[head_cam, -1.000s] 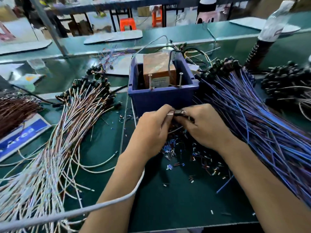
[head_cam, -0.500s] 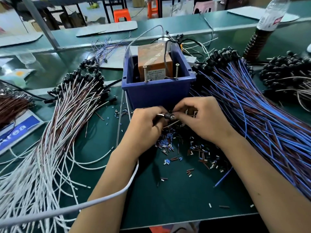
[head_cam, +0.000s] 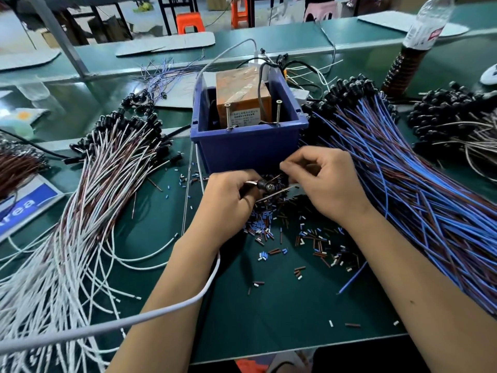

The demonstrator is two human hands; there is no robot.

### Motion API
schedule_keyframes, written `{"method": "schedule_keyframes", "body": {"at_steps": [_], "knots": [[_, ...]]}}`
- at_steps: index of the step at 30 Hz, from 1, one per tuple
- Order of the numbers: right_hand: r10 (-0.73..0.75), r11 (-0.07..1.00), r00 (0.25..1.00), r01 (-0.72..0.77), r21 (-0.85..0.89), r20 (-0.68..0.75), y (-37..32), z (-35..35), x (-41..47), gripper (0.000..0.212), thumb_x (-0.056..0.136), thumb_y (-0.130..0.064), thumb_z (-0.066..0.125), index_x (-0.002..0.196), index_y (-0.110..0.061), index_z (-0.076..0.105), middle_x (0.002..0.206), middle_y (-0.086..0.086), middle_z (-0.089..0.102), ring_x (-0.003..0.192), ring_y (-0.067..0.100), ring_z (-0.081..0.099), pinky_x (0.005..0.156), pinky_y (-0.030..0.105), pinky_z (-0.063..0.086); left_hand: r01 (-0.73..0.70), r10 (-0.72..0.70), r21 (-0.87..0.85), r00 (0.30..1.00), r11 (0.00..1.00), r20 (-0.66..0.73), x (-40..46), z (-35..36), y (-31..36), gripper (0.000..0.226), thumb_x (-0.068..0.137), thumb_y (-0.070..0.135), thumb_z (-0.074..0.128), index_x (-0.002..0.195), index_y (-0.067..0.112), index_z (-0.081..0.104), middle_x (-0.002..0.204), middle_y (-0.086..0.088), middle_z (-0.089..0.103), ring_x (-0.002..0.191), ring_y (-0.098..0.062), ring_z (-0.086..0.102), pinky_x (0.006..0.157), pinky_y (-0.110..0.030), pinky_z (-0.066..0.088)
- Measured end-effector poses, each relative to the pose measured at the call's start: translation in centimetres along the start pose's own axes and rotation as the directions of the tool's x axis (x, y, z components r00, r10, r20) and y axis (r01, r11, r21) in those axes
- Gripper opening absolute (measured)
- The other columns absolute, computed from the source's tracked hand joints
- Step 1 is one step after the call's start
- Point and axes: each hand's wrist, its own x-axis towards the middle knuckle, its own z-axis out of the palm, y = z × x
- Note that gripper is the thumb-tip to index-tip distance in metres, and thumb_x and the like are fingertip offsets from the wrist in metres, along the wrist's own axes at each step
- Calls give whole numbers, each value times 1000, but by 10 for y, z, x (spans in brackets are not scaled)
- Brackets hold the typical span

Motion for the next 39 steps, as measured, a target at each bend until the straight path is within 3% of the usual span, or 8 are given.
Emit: {"method": "schedule_keyframes", "body": {"at_steps": [5, 8, 11, 19, 24, 28, 34, 39], "knots": [[146, 985, 989, -146, 87, 8, 1, -9, 2, 16, 95, -32, 75, 101, -20, 68, 74, 4, 73, 58, 10, 65, 59, 26, 50, 47, -49, -45, 998, 998, -45, 2, 2, -4, 7, 94, 9, 70, 91, 8, 76, 77, -3, 72, 73, -25, 66, 66, -31, 52], [227, 974, 963, -223, -50, 143, 1, -17, 3, 26, 92, -37, 78, 107, -25, 61, 77, 6, 74, 68, 22, 69, 66, 34, 55, 45, -55, -76, 990, 996, -128, 3, 2, -4, 10, 96, 10, 70, 94, 5, 78, 88, -6, 74, 84, -23, 69, 78, -38, 54], [276, 946, 884, -318, 53, 376, 0, -34, 4, 17, 95, -26, 75, 107, -24, 64, 77, 8, 76, 50, 16, 55, 51, 24, 45, 45, -57, -77, 984, 996, -166, 2, 2, -3, 12, 96, 10, 69, 99, 5, 79, 94, -6, 75, 92, -22, 69, 86, -38, 54], [-21, 832, 639, -415, 367, 769, -1, -56, -2, 20, 95, -9, 66, 112, -9, 78, 91, 21, 75, 59, 10, 53, 48, 15, 40, 59, -72, -91, 986, 994, -152, 1, 3, -5, 5, 89, 13, 78, 92, 9, 79, 82, -5, 72, 70, -16, 64, 68, -26, 53], [-135, 777, 637, -407, 480, 759, -2, -54, -6, 26, 96, 6, 56, 107, 1, 78, 93, 21, 72, 71, 17, 62, 63, 23, 53, 44, -43, 41, 999, 998, -34, 2, 2, -8, 18, 80, 10, 85, 97, 7, 78, 76, -5, 64, 62, -21, 54, 64, -28, 49], [-158, 787, 668, -360, 501, 728, -3, -49, -5, 24, 85, -4, 79, 109, -2, 79, 97, 20, 72, 84, 26, 66, 78, 29, 56, -8, 11, 122, 1000, 993, -24, 2, -1, -7, 12, 83, 11, 83, 93, 8, 77, 84, -6, 67, 76, -24, 60, 75, -37, 52], [-161, 670, 839, -294, 682, 520, -3, -42, 0, 32, 82, -40, 86, 98, -13, 82, 74, 7, 61, 64, 18, 51, 52, 21, 41, 8, -11, -20, 986, 1000, -166, 1, -1, 2, 5, 86, 12, 80, 86, 10, 76, 86, -1, 66, 81, -20, 61, 74, -26, 48], [-127, 360, 949, -226, 905, 288, -5, -50, 5, 22, 86, -43, 79, 93, -23, 79, 77, -8, 49, 58, -1, 43, 42, 8, 37, -41, 31, -46, 979, 998, -203, 3, -3, 2, 6, 86, 9, 80, 84, 10, 75, 81, 0, 67, 74, -12, 59, 68, -14, 42]]}}
